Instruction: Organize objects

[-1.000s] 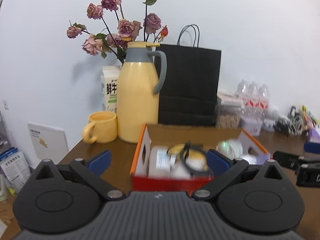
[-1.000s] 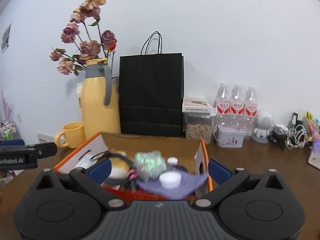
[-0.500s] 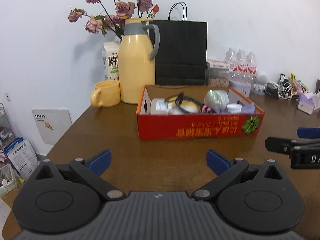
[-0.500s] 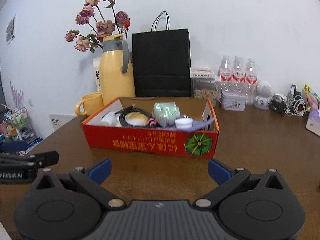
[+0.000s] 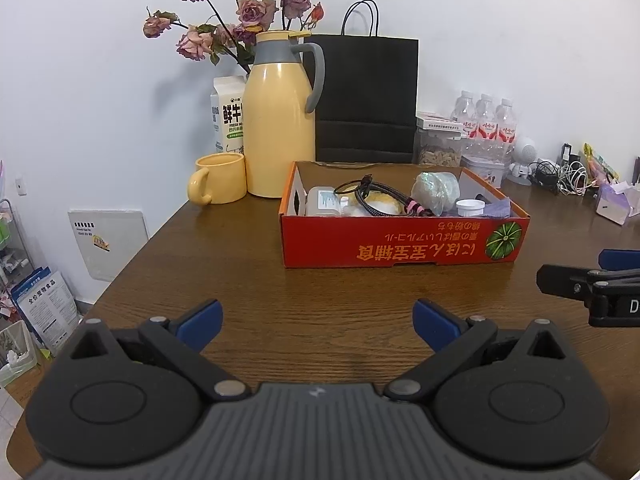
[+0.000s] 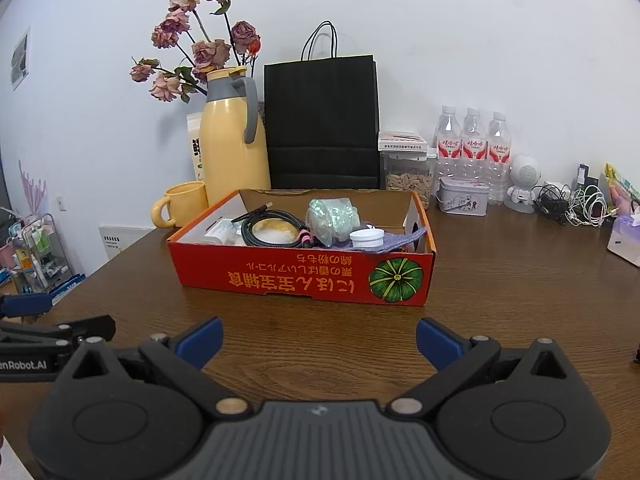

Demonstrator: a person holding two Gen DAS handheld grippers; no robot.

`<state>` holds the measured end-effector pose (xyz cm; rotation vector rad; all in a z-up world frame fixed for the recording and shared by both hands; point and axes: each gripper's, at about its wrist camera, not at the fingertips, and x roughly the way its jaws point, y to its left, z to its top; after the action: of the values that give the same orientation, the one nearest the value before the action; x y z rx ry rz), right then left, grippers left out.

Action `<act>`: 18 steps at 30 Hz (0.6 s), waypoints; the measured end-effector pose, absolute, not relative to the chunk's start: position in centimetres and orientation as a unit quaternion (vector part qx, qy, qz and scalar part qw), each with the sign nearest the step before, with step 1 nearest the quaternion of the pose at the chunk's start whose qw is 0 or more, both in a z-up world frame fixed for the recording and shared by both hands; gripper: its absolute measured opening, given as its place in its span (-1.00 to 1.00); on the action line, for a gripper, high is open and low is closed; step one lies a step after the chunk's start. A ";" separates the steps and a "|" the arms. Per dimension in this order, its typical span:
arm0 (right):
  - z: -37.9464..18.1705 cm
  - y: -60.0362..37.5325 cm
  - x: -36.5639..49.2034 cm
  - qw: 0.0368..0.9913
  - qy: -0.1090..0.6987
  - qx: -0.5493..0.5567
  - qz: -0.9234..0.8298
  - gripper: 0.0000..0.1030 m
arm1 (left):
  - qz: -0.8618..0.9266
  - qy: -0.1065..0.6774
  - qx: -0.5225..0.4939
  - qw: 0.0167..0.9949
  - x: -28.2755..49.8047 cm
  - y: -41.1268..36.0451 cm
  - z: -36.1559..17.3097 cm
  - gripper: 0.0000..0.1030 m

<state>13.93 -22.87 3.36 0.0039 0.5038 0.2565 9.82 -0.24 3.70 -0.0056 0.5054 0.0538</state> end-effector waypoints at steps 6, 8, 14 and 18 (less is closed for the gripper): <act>3.4 -22.9 13.9 0.960 0.249 0.002 0.127 1.00 | 0.027 0.248 -0.003 0.968 9.7 -0.2 3.8 1.00; 3.4 -22.9 13.9 0.960 0.249 0.002 0.127 1.00 | 0.025 0.248 -0.003 0.968 9.7 -0.2 3.8 1.00; 3.4 -22.8 13.9 0.960 0.249 0.002 0.127 1.00 | 0.026 0.248 -0.003 0.968 9.7 -0.3 3.8 1.00; 3.4 -22.8 13.9 0.960 0.249 0.002 0.127 1.00 | 0.026 0.248 -0.003 0.968 9.7 -0.3 3.9 1.00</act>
<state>13.94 -22.83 3.42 0.0034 0.5048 0.2566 9.70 -0.30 3.94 -0.0053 0.5013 0.0522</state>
